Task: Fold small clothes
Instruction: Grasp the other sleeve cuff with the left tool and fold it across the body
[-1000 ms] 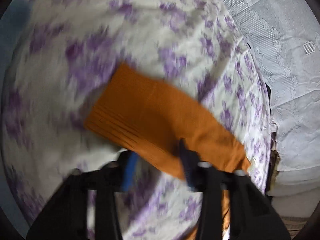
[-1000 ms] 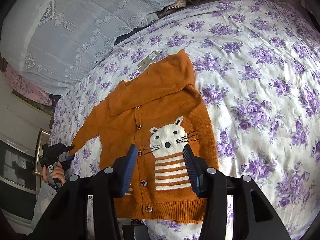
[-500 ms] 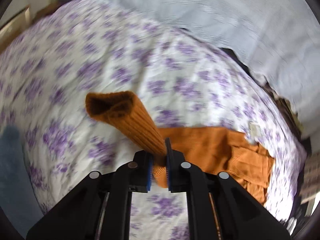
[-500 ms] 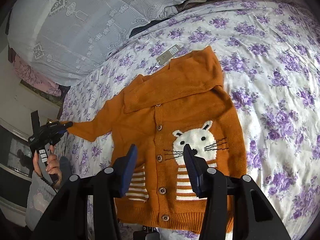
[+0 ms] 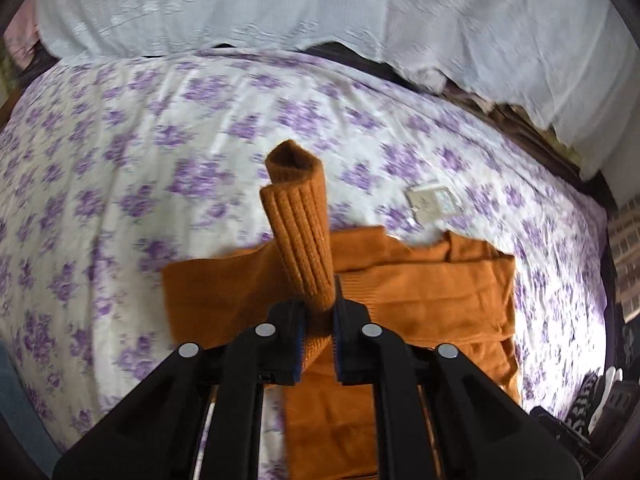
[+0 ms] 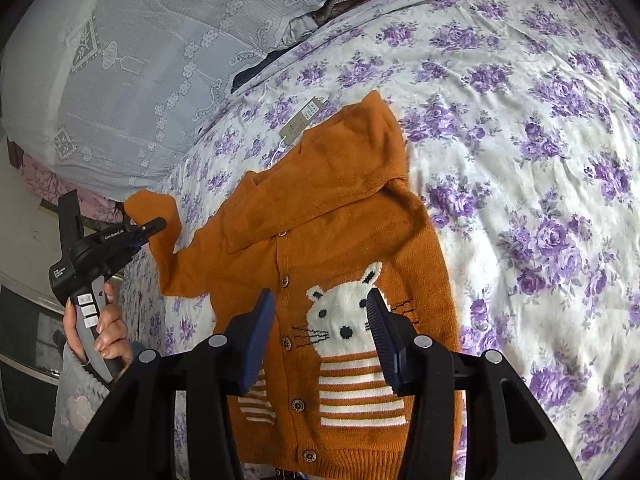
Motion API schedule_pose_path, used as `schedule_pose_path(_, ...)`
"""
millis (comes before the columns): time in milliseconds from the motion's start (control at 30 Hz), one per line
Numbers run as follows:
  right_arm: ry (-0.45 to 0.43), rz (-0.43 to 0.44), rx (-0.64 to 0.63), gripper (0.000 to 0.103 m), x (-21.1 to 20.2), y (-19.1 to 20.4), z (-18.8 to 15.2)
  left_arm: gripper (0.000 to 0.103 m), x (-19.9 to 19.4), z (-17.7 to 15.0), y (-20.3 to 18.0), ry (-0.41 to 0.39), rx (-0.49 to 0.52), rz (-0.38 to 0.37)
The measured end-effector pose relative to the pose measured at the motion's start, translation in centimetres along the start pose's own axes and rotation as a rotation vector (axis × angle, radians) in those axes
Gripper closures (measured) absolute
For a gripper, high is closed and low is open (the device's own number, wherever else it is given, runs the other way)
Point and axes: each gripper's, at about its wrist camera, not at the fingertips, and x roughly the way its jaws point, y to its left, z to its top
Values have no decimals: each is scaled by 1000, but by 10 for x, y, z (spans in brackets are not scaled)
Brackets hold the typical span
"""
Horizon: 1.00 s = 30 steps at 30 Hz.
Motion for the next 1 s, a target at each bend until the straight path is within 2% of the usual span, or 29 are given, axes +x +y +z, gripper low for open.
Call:
schedule_pose_path(133,1,44,53,55,9,-9,14,93,30,-12,-40,47,97,-5)
schedule_pose_path(267,14,85,73,55,26,-8,31,93,64,-27,-61,118,116,-33)
schedule_pose_path(333,30,112,84,55,38,-5,41,89,81,-38,-65,157,117,-30)
schedule_pose_path(400,53,132,92,55,51,-1,48,73,93,-48,-63,188,97,-35)
schedule_pose_path(433,65,139,97,55,60,2,51,68,93,-52,-62,189,88,-44)
schedule_pose_path(467,79,148,100,55,68,5,54,55,91,-55,-61,185,81,-59)
schedule_pose_path(500,90,155,103,55,74,7,55,37,86,-58,-60,179,76,-72)
schedule_pose_path(567,123,184,107,55,92,13,59,24,76,-63,-57,158,71,-61)
schedule_pose_path(733,162,175,78,55,127,27,64,24,59,-74,-18,151,15,-46)
schedule_pose_path(867,138,151,4,54,137,41,71,24,45,-78,21,128,-40,13)
schedule_pose_path(1000,115,50,-148,55,154,61,79,24,47,-77,59,137,-116,73)
